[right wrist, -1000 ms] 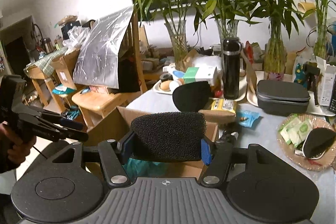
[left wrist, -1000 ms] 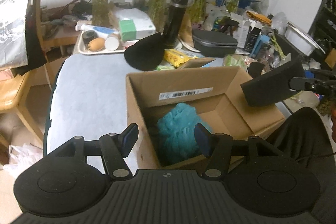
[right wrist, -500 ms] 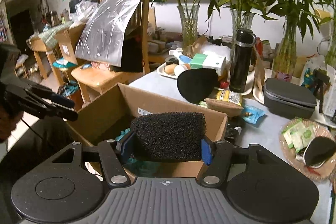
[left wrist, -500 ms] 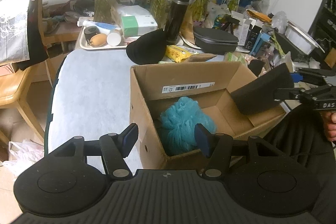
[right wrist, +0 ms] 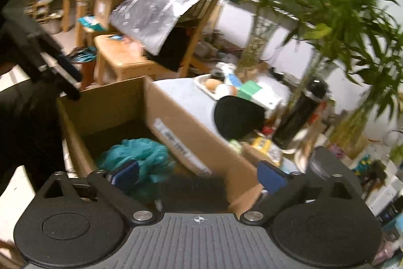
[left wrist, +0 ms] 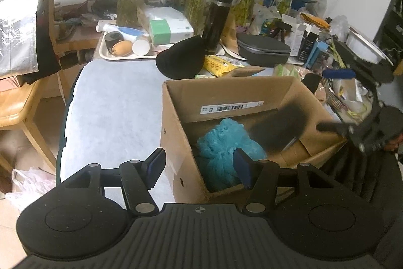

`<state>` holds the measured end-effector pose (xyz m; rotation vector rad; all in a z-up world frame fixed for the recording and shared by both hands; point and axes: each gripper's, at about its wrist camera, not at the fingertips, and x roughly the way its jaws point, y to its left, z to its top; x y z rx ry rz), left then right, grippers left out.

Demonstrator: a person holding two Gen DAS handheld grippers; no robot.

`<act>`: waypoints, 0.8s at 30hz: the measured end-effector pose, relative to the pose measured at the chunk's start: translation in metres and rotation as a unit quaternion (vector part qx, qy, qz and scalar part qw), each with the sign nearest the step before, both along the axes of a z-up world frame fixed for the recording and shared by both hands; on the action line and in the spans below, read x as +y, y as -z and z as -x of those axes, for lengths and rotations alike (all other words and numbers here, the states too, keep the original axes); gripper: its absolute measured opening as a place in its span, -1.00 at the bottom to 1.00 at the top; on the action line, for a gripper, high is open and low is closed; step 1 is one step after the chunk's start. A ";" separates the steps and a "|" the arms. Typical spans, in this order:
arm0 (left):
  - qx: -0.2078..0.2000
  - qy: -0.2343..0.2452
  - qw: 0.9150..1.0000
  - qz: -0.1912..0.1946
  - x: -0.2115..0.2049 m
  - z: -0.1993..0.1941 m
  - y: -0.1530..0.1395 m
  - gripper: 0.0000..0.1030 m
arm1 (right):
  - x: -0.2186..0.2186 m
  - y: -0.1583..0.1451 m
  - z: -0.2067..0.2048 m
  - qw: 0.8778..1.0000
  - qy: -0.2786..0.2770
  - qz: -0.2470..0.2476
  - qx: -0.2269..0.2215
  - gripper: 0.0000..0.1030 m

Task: Organize soft objects
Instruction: 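Lower the black foam pad into the box and open the right tool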

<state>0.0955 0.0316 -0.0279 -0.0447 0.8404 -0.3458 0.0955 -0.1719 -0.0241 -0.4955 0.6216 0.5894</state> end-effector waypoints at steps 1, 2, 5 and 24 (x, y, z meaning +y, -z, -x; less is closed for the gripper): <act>0.000 -0.001 1.000 0.000 0.001 -0.001 0.000 0.13 | -0.001 0.002 0.002 1.000 -0.004 -0.002 0.005 0.95; 0.000 -0.002 1.000 0.000 0.002 -0.001 0.000 0.13 | -0.001 0.002 0.004 1.000 -0.006 -0.004 0.008 0.95; 0.001 -0.005 1.000 0.000 0.003 -0.004 0.000 0.13 | -0.003 0.001 0.009 1.000 -0.001 -0.013 0.013 0.95; -0.009 -0.015 1.000 -0.003 0.001 -0.027 0.006 0.13 | -0.033 -0.003 -0.030 0.977 0.168 -0.097 0.091 1.00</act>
